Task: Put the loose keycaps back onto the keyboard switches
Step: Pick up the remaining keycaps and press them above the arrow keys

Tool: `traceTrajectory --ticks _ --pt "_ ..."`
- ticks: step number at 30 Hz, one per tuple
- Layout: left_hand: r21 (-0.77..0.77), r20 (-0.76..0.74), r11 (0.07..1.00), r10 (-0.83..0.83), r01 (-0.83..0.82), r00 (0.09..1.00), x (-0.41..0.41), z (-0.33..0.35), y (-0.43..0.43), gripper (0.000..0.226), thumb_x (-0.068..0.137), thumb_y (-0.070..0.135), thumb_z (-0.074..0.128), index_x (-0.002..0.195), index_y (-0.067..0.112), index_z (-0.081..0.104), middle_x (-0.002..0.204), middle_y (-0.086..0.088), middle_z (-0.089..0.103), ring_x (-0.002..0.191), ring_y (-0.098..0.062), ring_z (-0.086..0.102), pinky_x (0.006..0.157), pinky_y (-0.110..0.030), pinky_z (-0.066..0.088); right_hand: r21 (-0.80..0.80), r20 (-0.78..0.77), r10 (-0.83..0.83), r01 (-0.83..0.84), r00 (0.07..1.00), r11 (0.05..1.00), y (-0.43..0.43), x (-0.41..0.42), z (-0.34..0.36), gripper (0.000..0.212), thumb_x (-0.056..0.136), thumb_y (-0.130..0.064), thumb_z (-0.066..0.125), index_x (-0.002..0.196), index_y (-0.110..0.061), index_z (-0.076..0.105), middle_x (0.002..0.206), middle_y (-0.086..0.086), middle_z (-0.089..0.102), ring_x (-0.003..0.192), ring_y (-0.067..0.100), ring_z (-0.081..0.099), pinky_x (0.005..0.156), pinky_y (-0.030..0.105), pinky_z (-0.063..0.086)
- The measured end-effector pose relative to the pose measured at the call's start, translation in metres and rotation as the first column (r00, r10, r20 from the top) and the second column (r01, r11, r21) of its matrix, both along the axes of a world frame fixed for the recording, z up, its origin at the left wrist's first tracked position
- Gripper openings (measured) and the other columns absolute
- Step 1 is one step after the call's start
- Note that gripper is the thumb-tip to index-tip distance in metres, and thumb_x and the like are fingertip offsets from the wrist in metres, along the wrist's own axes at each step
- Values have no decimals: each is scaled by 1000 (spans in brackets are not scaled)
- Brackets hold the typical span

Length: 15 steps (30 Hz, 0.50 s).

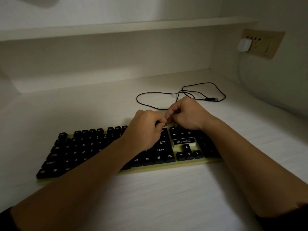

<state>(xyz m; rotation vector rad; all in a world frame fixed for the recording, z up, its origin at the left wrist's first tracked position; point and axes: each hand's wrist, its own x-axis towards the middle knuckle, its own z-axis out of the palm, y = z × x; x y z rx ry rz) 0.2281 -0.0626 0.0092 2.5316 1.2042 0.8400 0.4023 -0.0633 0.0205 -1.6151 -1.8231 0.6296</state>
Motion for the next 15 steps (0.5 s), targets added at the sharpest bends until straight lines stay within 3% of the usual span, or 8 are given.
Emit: traceTrajectory --ticks 4,12,15 --pt "5 8 1000 6 -6 1000 0 -3 -1 16 90 11 61 95 15 76 77 -3 73 63 -10 48 64 -22 37 -15 -13 0 0 1000 1000 -1 1 0 48 78 14 50 76 -25 78 77 -5 76 78 4 72 81 23 59" --pt "27 -61 1000 16 -14 998 2 -2 -3 20 94 12 56 103 14 74 79 -8 72 64 -11 48 60 -22 37 -7 -34 -15 14 999 1000 0 0 0 53 77 16 48 70 -29 75 73 -8 74 77 3 72 83 24 60" --pt "29 -82 1000 3 -1 997 0 -1 -4 19 93 13 56 100 14 74 78 -7 73 63 -12 51 64 -28 47 -8 -42 -17 17 999 1000 -2 -1 0 52 77 16 49 70 -28 76 73 -7 75 77 3 73 82 23 60"
